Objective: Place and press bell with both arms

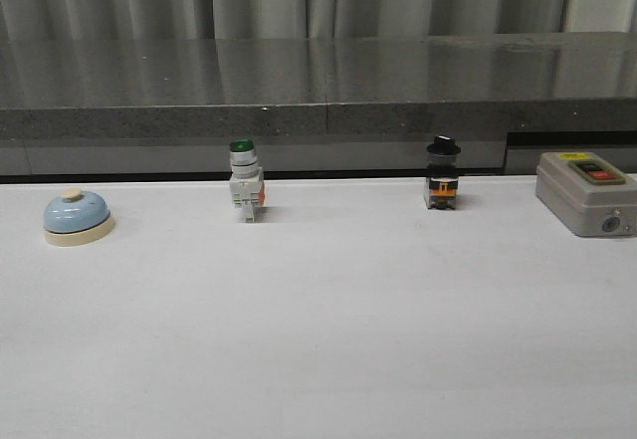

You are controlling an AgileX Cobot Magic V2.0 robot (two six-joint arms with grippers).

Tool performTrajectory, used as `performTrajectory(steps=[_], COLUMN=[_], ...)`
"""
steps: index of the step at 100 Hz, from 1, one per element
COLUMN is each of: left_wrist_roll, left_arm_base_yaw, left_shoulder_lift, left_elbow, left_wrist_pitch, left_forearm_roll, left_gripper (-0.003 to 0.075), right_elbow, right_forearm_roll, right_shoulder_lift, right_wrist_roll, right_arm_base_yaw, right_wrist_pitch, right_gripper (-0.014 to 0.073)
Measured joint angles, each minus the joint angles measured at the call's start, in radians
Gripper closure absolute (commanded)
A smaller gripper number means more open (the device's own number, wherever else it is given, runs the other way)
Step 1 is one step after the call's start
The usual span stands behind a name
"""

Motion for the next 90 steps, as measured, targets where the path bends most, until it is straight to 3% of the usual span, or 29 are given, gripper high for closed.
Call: performTrajectory(steps=[64, 90], left_wrist_roll=[0.0, 0.0], left_arm_base_yaw=[0.0, 0.0], left_shoulder_lift=[0.0, 0.204], left_elbow=[-0.015, -0.294], left_wrist_pitch=[0.037, 0.212], left_forearm_roll=[-0.038, -0.08], left_gripper=[0.074, 0.074], right_elbow=[0.0, 0.0], right_forearm_roll=[0.0, 0.0], right_shoulder_lift=[0.0, 0.0], right_wrist_roll=[0.0, 0.0], right_arm_base_yaw=[0.0, 0.0], right_wrist_pitch=[0.0, 0.0], right_gripper=[0.0654, 0.0654])
